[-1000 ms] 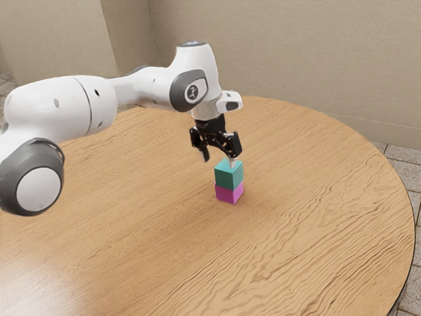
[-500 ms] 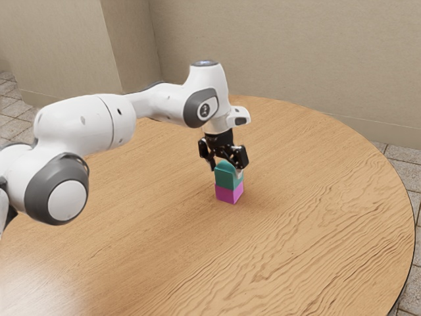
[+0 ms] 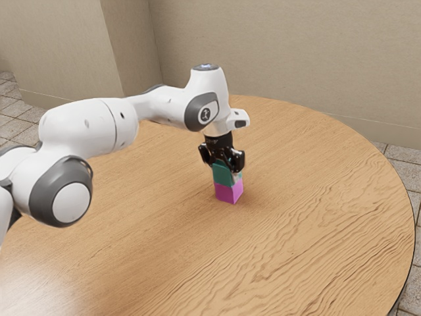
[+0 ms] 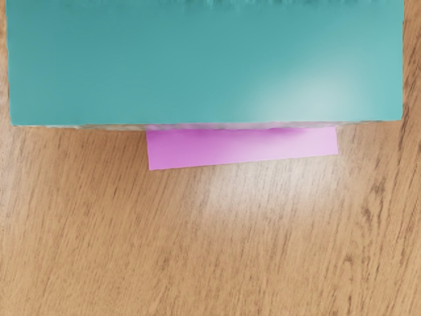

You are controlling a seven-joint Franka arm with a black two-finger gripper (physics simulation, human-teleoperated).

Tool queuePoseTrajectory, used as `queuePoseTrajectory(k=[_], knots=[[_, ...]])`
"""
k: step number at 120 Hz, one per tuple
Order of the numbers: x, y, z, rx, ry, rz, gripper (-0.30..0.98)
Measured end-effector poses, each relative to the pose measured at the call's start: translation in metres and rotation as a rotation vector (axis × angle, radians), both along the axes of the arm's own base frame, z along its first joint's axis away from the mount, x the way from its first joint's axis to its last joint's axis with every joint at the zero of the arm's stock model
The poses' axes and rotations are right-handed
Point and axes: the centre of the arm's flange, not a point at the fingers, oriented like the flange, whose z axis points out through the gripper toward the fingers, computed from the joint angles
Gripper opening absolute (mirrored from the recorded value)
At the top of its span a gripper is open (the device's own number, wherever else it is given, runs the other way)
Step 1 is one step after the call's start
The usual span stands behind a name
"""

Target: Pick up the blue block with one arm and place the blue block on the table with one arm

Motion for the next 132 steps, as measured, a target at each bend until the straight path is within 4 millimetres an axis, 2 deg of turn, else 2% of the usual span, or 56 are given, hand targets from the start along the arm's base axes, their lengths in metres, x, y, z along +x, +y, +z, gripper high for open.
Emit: queuePoseTrajectory(k=[10,18,25,33,40,45,54,60,69,77,93,112,118,122,129,132], knots=[[-0.003,0.004,0.033,0.016,-0.028,-0.001,0.27],[-0.006,0.015,0.067,0.032,-0.050,0.011,0.25],[-0.010,0.038,0.092,0.044,-0.058,0.038,0.25],[-0.011,0.082,0.100,0.058,-0.039,0.089,0.24],[-0.011,0.121,0.090,0.066,-0.007,0.132,0.25],[-0.011,0.140,0.074,0.068,0.023,0.152,0.26],[-0.009,0.166,0.038,0.067,0.075,0.174,0.26],[-0.009,0.176,0.018,0.065,0.098,0.180,0.26],[-0.008,0.181,-0.005,0.058,0.117,0.179,0.27],[-0.007,0.182,-0.015,0.052,0.120,0.174,0.31],[-0.006,0.182,-0.017,0.036,0.110,0.164,0.48],[-0.004,0.181,-0.012,0.028,0.095,0.152,0.59],[-0.004,0.179,0.006,0.028,0.071,0.147,0.61],[-0.006,0.175,0.027,0.027,0.049,0.140,0.62],[-0.034,0.156,0.102,0.030,-0.003,0.113,0.64],[-0.056,0.144,0.146,0.033,-0.037,0.097,0.64]])
